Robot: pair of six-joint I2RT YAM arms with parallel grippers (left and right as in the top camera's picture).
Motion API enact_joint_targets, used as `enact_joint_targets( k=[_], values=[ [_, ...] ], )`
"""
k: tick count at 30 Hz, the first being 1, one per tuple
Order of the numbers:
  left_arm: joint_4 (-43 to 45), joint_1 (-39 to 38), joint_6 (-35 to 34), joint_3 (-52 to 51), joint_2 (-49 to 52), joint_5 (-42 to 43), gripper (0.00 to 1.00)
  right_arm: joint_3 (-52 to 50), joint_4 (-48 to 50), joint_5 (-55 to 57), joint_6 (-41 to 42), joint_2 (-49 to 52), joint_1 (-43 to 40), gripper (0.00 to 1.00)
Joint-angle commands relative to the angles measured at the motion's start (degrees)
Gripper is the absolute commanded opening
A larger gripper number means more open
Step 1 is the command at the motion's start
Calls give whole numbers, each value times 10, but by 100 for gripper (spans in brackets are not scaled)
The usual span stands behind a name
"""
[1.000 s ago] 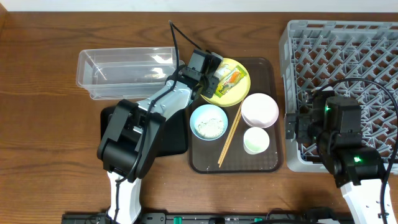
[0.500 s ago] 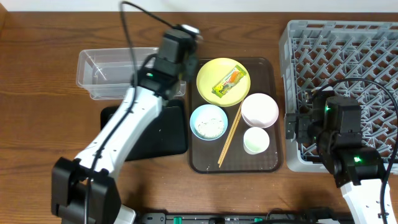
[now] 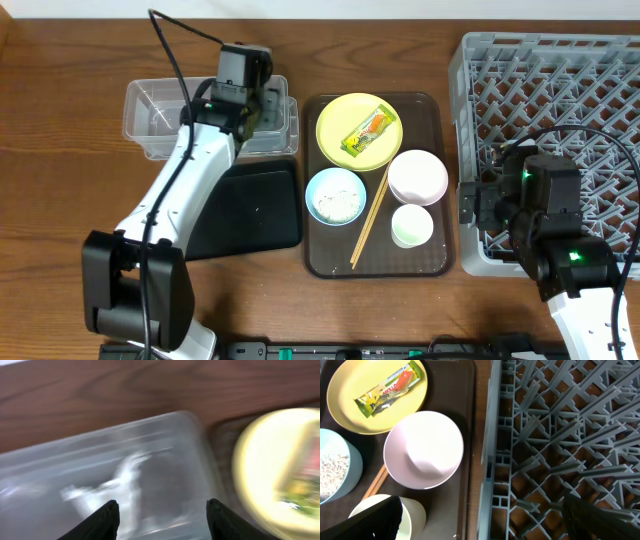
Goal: Sort waste into correct bins and load items into the dishwasher rack
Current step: 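Reach the left gripper back and grasp the Apollo pandan cake wrapper, then carry the wrapper with the left gripper and drop it into the clear bin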
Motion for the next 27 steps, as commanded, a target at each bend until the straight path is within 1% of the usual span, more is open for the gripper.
enact_joint_targets(
  k=[1,3,10,11,15,21,22,24,25,27],
  values=[
    [21,-38,-4,0,3,127,59,11,0,-2,4,-1,5,99],
    [40,-62,-2,0,14,127,63,11,0,-3,4,-1,5,99],
    [116,-124,-2,0,93,125,66,11,-1,-5,4,-1,5,99],
    [129,-130,-2,0,109,125,68,11,-2,-5,4,-1,5,99],
    [164,-145,-2,0,167,125,69,11,-5,-5,4,-1,5,99],
    [187,-150,-2,0,221,125,69,11,-6,-5,4,-1,5,99],
    [186,-151,-2,0,227,125,68,11,-6,-5,4,-1,5,99],
    [182,-153,-2,0,232,125,60,11,-6,-5,4,-1,5,99],
    [180,-155,-2,0,234,125,54,11,-6,-5,4,-1,5,99],
    [179,-156,-2,0,234,125,25,11,-6,-5,4,-1,5,99]
  ],
)
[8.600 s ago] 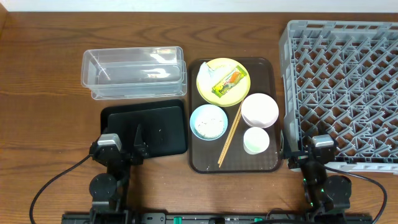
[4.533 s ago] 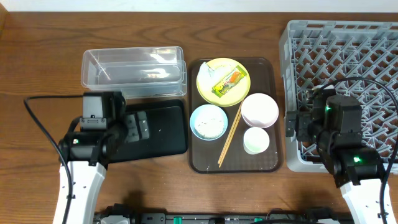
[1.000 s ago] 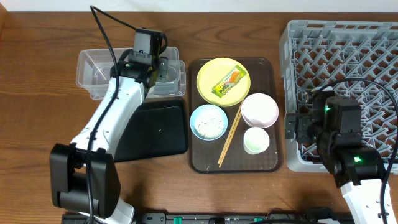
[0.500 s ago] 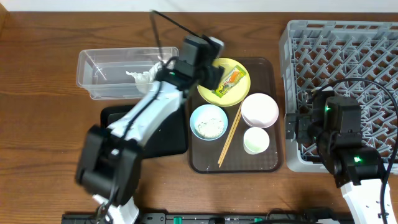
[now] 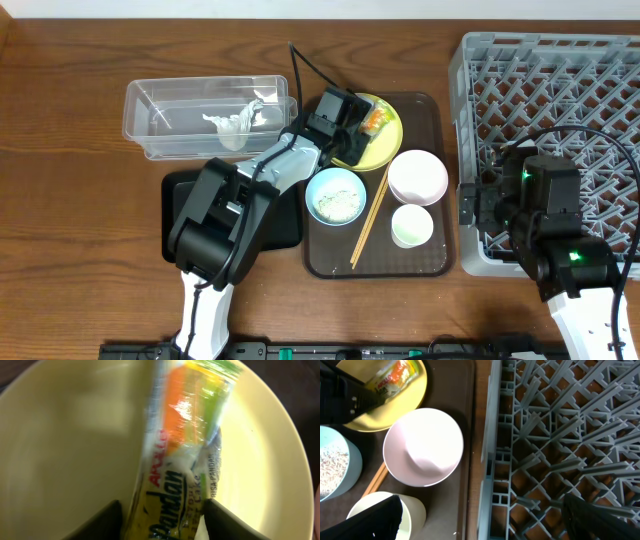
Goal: Sort waste into correct bins and load items into the dishwasher rack
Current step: 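Carry the wrapper with the left gripper and drop it into the clear bin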
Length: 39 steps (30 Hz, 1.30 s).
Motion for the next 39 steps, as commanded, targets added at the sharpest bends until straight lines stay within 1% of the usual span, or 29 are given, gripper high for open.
enact_joint_targets(
  k=[1,2,3,7,9,11,15,19,21,24,26,28,29,30,32,34,35,39],
  values=[
    [-3,-5,-1,0,7,5,19,11,0,-5,4,-1,5,99],
    [-3,-5,-1,0,4,5,9,11,0,-5,4,-1,5,99],
    [-3,-5,-1,0,1,5,6,11,0,-5,4,-1,5,99],
    [-16,4,-1,0,-41,-5,6,11,-1,-5,4,-1,5,99],
    [-35,13,-2,0,-75,-33,6,11,0,-4,4,-1,5,99],
    [-65,25,-19,0,-116,-73,6,11,0,-4,4,-1,5,99],
    [-142,66,-115,0,-204,-160,6,11,-1,-4,4,-1,5,99],
    [-207,122,-233,0,-254,-220,6,11,0,-4,4,-1,5,99],
    [-235,152,-306,0,-259,-223,6,11,0,-4,4,-1,5,99],
    [-271,188,-434,0,-248,-222,6,11,0,-5,4,-1,5,99],
    [-277,202,-480,0,-232,-218,6,11,0,-5,4,-1,5,99],
    [-279,208,-496,0,-219,-215,7,11,0,-5,4,-1,5,99],
    [-278,208,-497,0,-215,-215,13,11,0,-5,4,-1,5,99],
    [-278,208,-497,0,-211,-215,22,11,0,-5,4,-1,5,99],
    [-278,208,-497,0,-210,-214,24,11,0,-4,4,-1,5,99],
    [-266,208,-494,0,-213,-214,49,11,0,-5,4,-1,5,99],
    [-261,208,-485,0,-218,-213,52,11,0,-5,4,-1,5,99],
    [-245,203,-424,0,-257,-178,52,11,0,-5,4,-1,5,99]
  ],
)
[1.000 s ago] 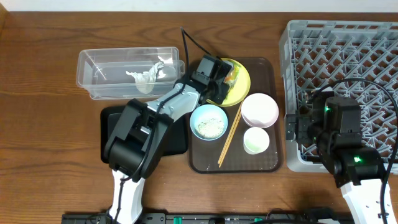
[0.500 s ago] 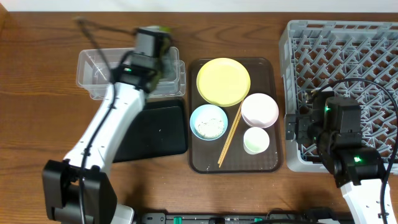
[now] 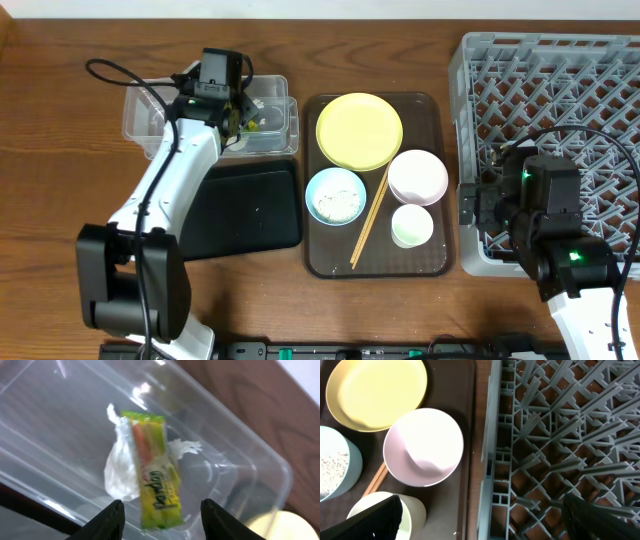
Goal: Sort waste into correct bins and load items into the dishwasher rack
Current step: 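Carry the wrapper with the left gripper and drop it into the clear bin, then grasp the rim of the light-blue rice bowl with the left gripper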
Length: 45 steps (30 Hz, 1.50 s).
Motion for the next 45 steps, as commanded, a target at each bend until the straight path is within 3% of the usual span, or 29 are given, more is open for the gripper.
enact_joint_targets(
  k=[1,8,18,27,35,42,45],
  values=[
    [6,-9,53,0,-50,33,52,11,1,-5,4,-1,5,99],
    [-29,-109,179,0,-78,128,50,11,2,-4,4,-1,5,99],
    [-50,-281,182,0,-2,125,50,11,1,-5,4,-1,5,99],
    [-50,-342,182,0,93,125,49,11,0,-5,4,-1,5,99],
    [-50,-350,180,0,130,125,38,11,-1,-5,4,-1,5,99],
    [-52,-350,180,0,130,125,22,11,-3,-5,4,-1,5,99],
    [-57,-351,180,0,130,125,11,11,-3,-5,4,-1,5,99]
  ],
)
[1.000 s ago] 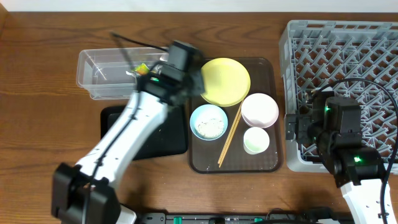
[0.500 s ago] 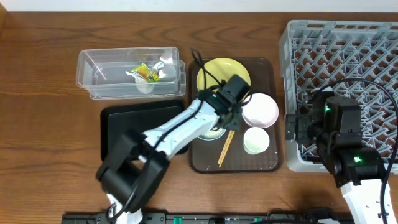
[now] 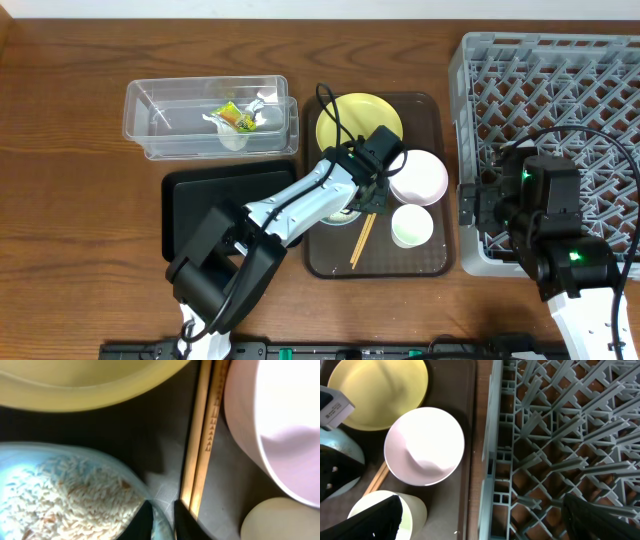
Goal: Sort waste into correct bins and load items into the dishwasher rack
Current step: 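Grasp the rim of the light-blue rice bowl with the left gripper, then tip the blue bowl over the black tray to pour out the rice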
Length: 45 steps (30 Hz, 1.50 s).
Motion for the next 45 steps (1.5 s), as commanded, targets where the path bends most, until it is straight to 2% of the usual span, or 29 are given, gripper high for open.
enact_joint_targets(
  k=[1,3,12,19,23,28,30,33,36,45],
  values=[
    [-7,-3,4,0,2,-1,9,11,-2,-1,4,-1,5,99],
    [-12,-5,4,0,2,-1,6,11,-2,-1,4,-1,5,99],
    [-42,-6,4,0,-16,-1,6,11,-5,-1,4,-2,5,99],
    [-68,1,6,0,-112,0,6,11,-5,0,4,-1,5,99],
    [-105,26,6,0,-174,-1,6,11,-5,0,4,-1,5,99],
    [-176,99,3,0,-224,19,6,11,-5,0,4,-1,5,99],
    [-189,136,26,0,-228,59,6,11,-5,0,4,-1,5,99],
    [-190,204,100,-9,-226,201,6,11,-5,0,4,-1,5,99],
    [-189,277,146,-37,-226,325,6,11,-5,0,4,-1,5,99],
    [-176,493,248,-158,-217,556,6,11,-5,0,4,-1,5,99]
  ],
)
